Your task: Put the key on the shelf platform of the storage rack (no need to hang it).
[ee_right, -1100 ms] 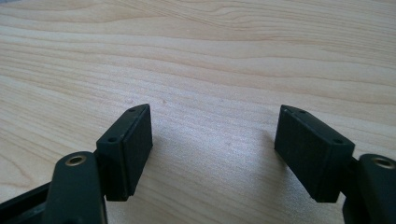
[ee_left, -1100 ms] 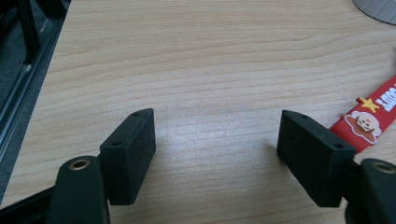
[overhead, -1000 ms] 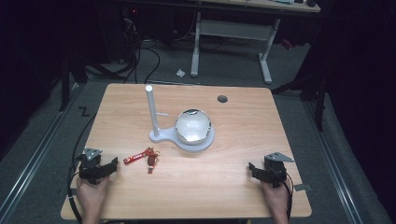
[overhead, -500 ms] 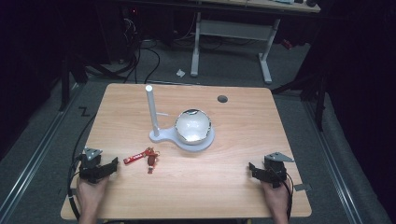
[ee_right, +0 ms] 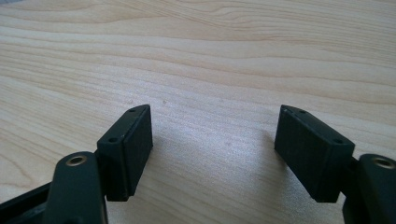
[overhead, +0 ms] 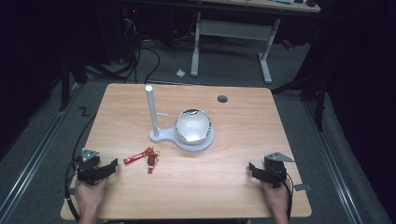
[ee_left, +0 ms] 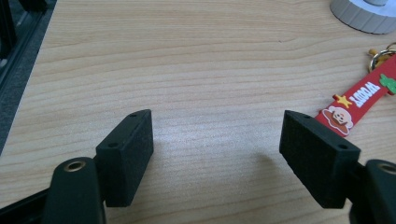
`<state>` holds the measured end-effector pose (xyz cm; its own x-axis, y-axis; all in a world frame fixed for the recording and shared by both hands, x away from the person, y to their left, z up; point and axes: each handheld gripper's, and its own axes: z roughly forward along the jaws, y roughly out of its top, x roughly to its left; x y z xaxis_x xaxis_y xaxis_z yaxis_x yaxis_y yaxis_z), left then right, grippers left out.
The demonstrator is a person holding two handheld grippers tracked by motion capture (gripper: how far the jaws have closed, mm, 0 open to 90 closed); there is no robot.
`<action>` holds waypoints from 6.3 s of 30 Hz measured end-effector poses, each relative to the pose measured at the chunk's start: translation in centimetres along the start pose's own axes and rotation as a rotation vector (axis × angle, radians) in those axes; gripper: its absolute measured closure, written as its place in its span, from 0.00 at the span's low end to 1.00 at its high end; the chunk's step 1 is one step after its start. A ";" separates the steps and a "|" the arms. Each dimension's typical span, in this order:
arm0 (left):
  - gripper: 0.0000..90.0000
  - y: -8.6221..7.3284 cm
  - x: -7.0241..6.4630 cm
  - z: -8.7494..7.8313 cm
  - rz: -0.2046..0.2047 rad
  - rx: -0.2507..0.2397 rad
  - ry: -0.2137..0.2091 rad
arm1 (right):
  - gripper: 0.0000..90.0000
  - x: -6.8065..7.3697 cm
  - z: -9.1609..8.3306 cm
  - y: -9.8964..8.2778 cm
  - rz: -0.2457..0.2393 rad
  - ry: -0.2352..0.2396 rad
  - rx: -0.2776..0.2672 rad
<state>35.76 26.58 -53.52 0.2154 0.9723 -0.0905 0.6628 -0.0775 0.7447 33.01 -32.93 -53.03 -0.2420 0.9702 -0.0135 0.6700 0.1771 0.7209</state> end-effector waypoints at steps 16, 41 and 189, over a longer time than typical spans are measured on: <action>0.27 0.6 -0.5 -2.6 -0.003 -0.064 -0.055 | 0.31 0.0 0.0 0.0 -0.001 0.000 0.001; 0.16 3.2 -6.5 -2.5 0.127 -0.042 -0.209 | 0.31 0.0 0.0 0.0 0.004 0.000 0.000; 0.72 17.5 -18.7 -6.6 0.348 -0.101 -0.614 | 0.31 0.0 0.0 0.0 0.002 0.001 0.000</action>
<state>38.65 8.53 -34.42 0.7872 0.5928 -0.1700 0.4189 -0.3117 0.8529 33.08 -32.95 -53.03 -0.2415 0.9703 -0.0108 0.6704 0.1749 0.7211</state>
